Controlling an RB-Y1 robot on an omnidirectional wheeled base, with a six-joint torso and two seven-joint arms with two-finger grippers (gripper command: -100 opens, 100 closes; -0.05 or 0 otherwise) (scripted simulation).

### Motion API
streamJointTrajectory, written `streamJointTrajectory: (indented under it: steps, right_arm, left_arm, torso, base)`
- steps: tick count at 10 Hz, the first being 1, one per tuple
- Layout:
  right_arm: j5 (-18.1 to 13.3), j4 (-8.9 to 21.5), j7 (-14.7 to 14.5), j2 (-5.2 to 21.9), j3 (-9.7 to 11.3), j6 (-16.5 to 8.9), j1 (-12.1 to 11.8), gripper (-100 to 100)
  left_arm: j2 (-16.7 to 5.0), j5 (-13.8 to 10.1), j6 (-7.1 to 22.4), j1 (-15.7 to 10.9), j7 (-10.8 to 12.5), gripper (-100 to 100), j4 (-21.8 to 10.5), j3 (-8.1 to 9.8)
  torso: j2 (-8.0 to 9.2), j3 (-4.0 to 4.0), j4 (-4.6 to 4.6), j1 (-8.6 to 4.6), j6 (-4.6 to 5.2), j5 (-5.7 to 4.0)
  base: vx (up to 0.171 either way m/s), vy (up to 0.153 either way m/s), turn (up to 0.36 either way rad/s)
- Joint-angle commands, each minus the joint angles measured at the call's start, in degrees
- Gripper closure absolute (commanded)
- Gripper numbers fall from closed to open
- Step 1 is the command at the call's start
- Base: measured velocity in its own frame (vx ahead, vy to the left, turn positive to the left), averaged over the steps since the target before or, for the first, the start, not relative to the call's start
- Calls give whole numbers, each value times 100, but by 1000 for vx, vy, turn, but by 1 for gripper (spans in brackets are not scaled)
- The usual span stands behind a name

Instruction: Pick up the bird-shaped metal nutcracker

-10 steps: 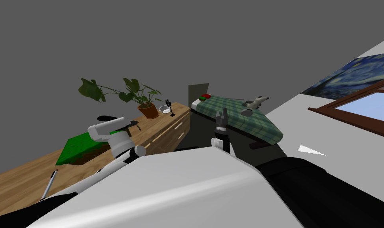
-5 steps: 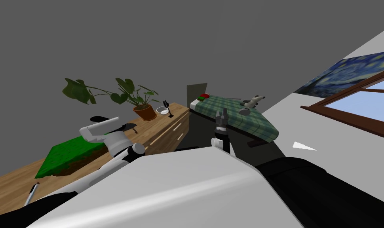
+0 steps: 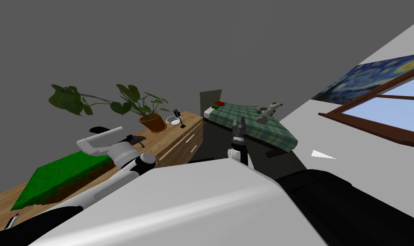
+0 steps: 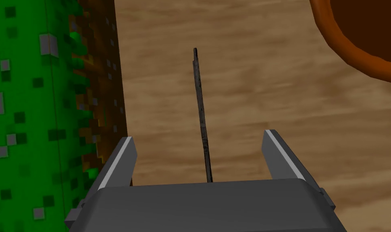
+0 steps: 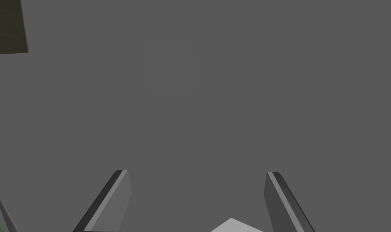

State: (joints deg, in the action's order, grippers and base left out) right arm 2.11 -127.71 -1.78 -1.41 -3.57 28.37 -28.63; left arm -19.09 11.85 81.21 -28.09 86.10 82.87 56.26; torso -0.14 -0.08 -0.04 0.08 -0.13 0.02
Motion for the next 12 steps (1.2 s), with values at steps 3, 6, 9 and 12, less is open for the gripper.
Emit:
streamJointTrajectory:
  steps: [3,6,9,12]
  right_arm:
    - [0,0,0,0,0,0,0,0]
    - [0,0,0,0,0,0,0,0]
    - [0,0,0,0,0,0,0,0]
    - [0,0,0,0,0,0,0,0]
  left_arm:
    - [-68,142,486,-100,55,-100,-81,306]
    - [-79,153,526,-112,58,0,-91,329]
    - [56,76,172,21,23,-100,-256,353]
    - [22,82,224,0,23,100,-244,355]
  torso:
    - [4,3,1,-4,1,-1]
    - [8,5,2,-3,0,0]
    - [1,1,0,6,-1,2]
    - [12,7,3,-3,0,-1]
  base:
    - [33,1,-45]
    - [19,4,-9]
    - [47,23,40]
    - [9,3,6]
